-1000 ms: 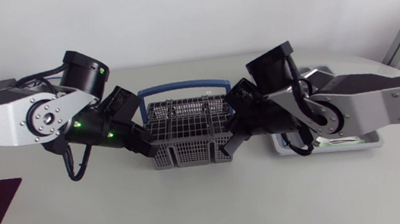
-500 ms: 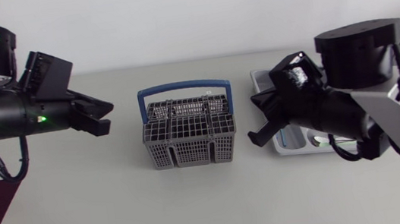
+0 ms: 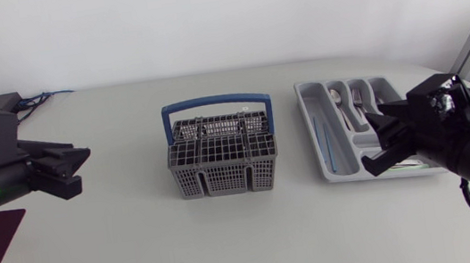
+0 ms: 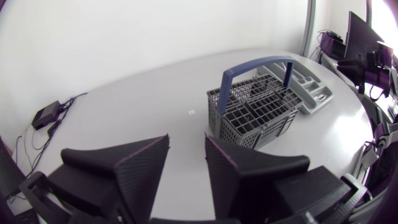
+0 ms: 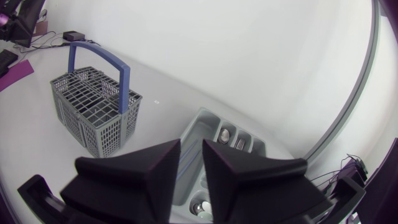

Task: Unload the cutlery basket into the drawer organizer.

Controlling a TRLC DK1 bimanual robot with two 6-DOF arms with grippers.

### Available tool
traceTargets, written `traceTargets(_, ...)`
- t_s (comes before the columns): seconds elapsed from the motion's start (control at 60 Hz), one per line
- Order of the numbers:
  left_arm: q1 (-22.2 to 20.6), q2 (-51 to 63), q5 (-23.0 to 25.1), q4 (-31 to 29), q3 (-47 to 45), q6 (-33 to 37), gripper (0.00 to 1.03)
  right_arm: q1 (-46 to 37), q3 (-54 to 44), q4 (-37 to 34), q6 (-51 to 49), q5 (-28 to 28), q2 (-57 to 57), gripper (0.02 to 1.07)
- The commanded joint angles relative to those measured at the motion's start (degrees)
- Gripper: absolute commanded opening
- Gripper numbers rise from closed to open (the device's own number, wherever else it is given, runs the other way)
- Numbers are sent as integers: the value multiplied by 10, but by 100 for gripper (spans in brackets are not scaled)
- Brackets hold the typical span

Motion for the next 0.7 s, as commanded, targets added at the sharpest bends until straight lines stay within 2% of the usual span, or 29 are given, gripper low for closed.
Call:
traceTargets(0.0,24,-31,-4,0,-23,-10,100,-17,-28,-6,-20,-1,-33,104)
traceTargets(0.183,78,-101,-5,2,-54,-10,100,-46,-58,-19,-31,4,-121,103)
traceTargets(0.3,95,-209,-11,9,-103,-26,99,-67,-64,-52,-31,1,-173,103)
traceTargets(0.683,74,-311,-54,96,-219,-72,99,-109,-143,-27,55,-30,-274,103)
